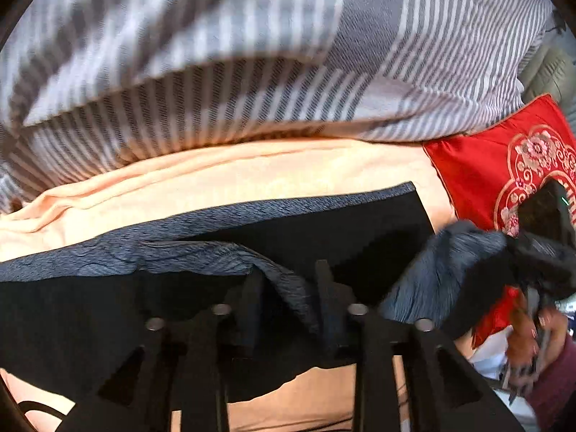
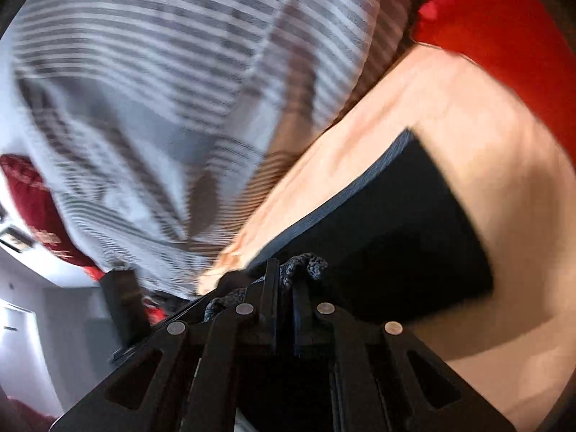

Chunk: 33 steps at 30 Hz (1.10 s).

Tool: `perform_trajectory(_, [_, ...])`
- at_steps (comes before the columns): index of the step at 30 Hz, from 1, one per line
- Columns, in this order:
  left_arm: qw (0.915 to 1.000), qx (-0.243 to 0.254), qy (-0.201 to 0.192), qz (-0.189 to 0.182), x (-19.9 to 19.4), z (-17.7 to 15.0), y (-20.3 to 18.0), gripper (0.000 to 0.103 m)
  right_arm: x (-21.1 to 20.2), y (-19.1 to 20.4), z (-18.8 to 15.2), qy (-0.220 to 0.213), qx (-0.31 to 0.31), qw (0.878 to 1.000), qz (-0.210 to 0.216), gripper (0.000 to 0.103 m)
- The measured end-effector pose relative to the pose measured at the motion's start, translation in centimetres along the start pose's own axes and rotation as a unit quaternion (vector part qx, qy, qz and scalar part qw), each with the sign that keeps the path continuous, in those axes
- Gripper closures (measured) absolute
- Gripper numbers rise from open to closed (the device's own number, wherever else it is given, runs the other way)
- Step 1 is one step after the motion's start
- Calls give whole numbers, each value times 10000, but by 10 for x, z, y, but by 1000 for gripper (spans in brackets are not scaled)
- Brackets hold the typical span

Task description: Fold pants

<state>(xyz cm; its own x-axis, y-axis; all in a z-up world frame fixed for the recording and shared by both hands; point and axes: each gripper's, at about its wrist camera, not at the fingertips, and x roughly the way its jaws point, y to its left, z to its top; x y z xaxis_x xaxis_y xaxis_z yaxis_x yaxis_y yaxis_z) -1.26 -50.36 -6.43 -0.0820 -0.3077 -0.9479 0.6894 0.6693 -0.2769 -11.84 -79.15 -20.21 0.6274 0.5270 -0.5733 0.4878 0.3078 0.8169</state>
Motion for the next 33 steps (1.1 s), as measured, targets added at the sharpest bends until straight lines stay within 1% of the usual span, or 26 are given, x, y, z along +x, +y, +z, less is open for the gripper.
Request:
perform_trajectory(2, [9999, -42, -77, 56, -12, -4, 7, 51, 2, -9, 14, -7, 133, 9996, -240, 95])
perform_trajectory(3, [9998, -114, -133, 112, -22, -7, 15, 40, 0, -14, 18, -40, 200, 9992, -349, 86])
perform_trajectory(4, [9995, -186, -212, 170, -32, -9, 23, 39, -5, -18, 22, -107, 250, 9983, -509, 79])
perform_trajectory(5, [9990, -225, -234, 302, -38, -12, 32, 39, -11, -19, 24, -156, 247, 9978, -590, 63])
perform_trajectory(6, [9984, -232, -222, 469, -41, -14, 38, 39, -16, -18, 25, -223, 208, 9974, -659, 42])
perform_trajectory(7, [9973, -232, -189, 678, -42, -19, 46, 39, -25, -16, 26, -376, 58, 9954, -876, 33])
perform_trajectory(8, [9955, -256, -125, 903, -39, -22, 54, 39, -30, -12, 23, -453, -110, 9931, -1076, 29])
perform_trajectory(9, [9931, -339, 21, 1124, -31, -27, 64, 39, -32, -10, 22, -443, -288, 9902, -1291, 29])
perform_trajectory(10, [9910, -443, 185, 1252, -23, -33, 73, 39, -32, -6, 19, -387, -474, 9858, -1562, 29])
perform_trajectory(12, [9865, -698, 476, 1400, -5, -47, 88, 39, -26, -6, 14, -235, -708, 9791, -1894, 29])
perform_trajectory(13, [9850, -762, 540, 1454, 0, -52, 91, 39, -18, -6, 14, -120, -859, 9742, -2084, 31])
perform_trajectory(16, [9810, -943, 685, 1550, 14, -67, 96, 39, 7, -9, 20, 95, -1113, 9665, -2310, 40])
perform_trajectory(17, [9807, -968, 715, 1540, 17, -69, 96, 39, 16, -11, 21, 219, -1101, 9659, -2335, 66])
perform_trajectory(18, [9805, -957, 735, 1551, 17, -71, 95, 39, 24, -12, 22, 303, -1098, 9616, -2496, 86])
perform_trajectory(19, [9806, -920, 717, 1573, 16, -71, 94, 39, 28, -4, 22, 229, -1237, 9594, -2523, 87])
perform_trajectory(20, [9812, -855, 659, 1597, 14, -70, 93, 39, 27, 3, 23, 134, -1388, 9594, -2453, 94])
perform_trajectory(21, [9816, -775, 586, 1643, 11, -69, 92, 39, 27, 11, 24, 61, -1521, 9587, -2402, 94])
perform_trajectory(23, [9809, -733, 549, 1718, 10, -65, 94, 39, 28, 15, 32, -38, -1564, 9539, -2561, 94])
perform_trajectory(24, [9801, -796, 542, 1738, 9, -63, 98, 39, 29, 12, 35, -7, -1455, 9537, -2632, 90])
perform_trajectory(25, [9796, -846, 535, 1744, 9, -60, 100, 39, 29, 2, 40, 157, -1181, 9568, -2652, 89])
perform_trajectory(26, [9792, -933, 493, 1736, 6, -58, 104, 39, 27, -4, 41, 228, -978, 9585, -2669, 84])
perform_trajectory(27, [9792, -968, 446, 1725, 4, -56, 106, 39, 23, -4, 41, 160, -851, 9583, -2724, 75])
perform_trajectory(29, [9797, -980, 316, 1720, 1, -52, 107, 39, 7, 6, 32, -188, -945, 9534, -2859, 73])
perform_trajectory(30, [9800, -975, 284, 1711, 3, -50, 107, 39, 1, 14, 25, -352, -1052, 9525, -2835, 73])
perform_trajectory(31, [9805, -972, 271, 1689, 5, -48, 106, 39, -1, 26, 16, -426, -1225, 9547, -2677, 73])
perform_trajectory(33, [9817, -930, 256, 1641, 19, -42, 97, 39, 3, 36, 5, -296, -1551, 9551, -2509, 73])
